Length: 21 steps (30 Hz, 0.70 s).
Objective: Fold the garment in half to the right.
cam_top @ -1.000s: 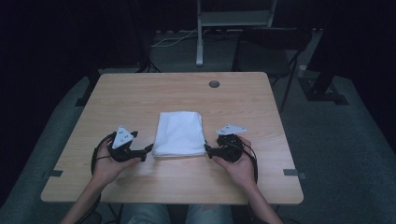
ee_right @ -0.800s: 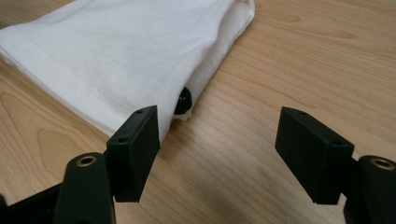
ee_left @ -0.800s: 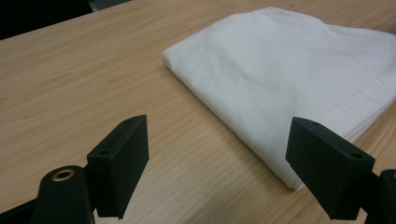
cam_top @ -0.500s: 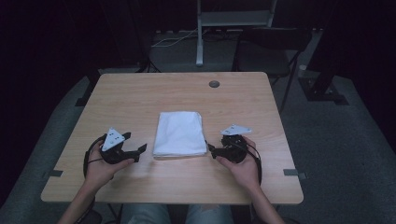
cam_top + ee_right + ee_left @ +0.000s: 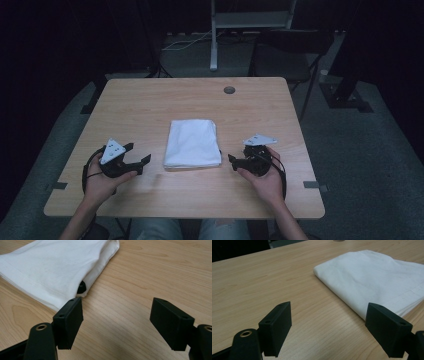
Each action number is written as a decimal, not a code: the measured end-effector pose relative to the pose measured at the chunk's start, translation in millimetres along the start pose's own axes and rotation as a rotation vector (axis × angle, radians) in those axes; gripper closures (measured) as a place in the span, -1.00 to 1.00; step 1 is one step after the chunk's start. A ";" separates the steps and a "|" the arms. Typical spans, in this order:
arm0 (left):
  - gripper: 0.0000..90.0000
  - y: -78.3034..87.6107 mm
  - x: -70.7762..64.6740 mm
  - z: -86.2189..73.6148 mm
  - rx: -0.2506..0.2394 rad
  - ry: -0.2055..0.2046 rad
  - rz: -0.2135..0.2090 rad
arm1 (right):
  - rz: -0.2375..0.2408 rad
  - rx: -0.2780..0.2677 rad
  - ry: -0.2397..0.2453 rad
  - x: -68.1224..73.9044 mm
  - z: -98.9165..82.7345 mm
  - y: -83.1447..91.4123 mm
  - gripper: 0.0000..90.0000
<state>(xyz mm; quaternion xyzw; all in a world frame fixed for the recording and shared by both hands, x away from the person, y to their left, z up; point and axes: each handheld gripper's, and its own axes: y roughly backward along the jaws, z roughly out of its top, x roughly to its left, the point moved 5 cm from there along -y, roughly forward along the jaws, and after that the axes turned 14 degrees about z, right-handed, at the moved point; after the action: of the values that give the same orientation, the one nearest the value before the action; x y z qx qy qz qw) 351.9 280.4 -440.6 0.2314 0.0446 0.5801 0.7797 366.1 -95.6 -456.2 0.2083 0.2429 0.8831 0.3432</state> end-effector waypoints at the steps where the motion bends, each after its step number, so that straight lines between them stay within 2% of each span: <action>1: -0.53 0.4 0.4 -0.2 -0.002 0.003 0.000 | -0.001 -0.002 -0.003 -0.5 -0.3 0.8 -0.42; 11: -0.53 6.1 9.3 -3.1 -0.012 0.018 0.018 | -0.024 -0.024 -0.010 -6.3 -1.2 13.5 -0.45; 21: -0.53 12.6 21.0 -6.0 -0.024 0.037 0.038 | -0.050 -0.039 -0.038 -14.7 -7.6 25.1 -0.49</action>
<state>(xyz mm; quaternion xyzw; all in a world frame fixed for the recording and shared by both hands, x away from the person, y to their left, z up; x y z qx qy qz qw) 345.6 304.5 -436.5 0.2121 0.0477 0.5996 0.7702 359.3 -124.3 -450.8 0.2122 0.2243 0.8746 0.3738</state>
